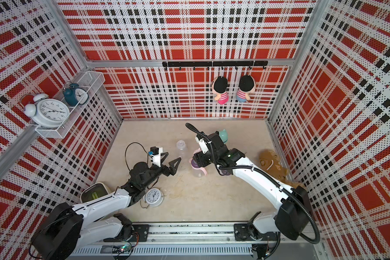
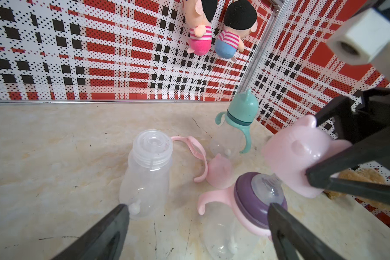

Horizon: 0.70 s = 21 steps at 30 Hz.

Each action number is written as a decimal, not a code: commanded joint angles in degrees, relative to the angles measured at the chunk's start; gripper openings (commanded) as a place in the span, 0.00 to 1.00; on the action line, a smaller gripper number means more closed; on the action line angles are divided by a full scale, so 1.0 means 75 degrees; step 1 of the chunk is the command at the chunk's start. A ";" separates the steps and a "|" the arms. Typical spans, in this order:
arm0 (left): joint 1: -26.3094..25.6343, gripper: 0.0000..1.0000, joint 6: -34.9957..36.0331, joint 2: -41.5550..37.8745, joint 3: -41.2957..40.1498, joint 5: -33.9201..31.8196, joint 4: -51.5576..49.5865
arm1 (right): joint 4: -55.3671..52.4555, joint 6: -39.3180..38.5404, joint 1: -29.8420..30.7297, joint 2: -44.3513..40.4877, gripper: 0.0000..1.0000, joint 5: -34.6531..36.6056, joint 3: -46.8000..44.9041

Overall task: Assemble the baby bottles
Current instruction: Close the lid on the baby bottle.

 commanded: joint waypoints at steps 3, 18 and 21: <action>0.0082 0.98 -0.0015 -0.0064 0.0040 -0.0054 0.0014 | -0.0066 -0.0209 0.0120 0.0311 0.71 0.0056 0.0085; 0.0083 0.98 -0.0018 0.0058 0.0075 -0.0030 0.0032 | -0.0079 -0.0289 0.0314 0.0737 0.73 0.0253 -0.0109; 0.0082 0.98 -0.0003 0.0058 0.0053 -0.0030 0.0032 | -0.0117 -0.0292 0.0314 0.0785 0.73 0.0303 -0.0111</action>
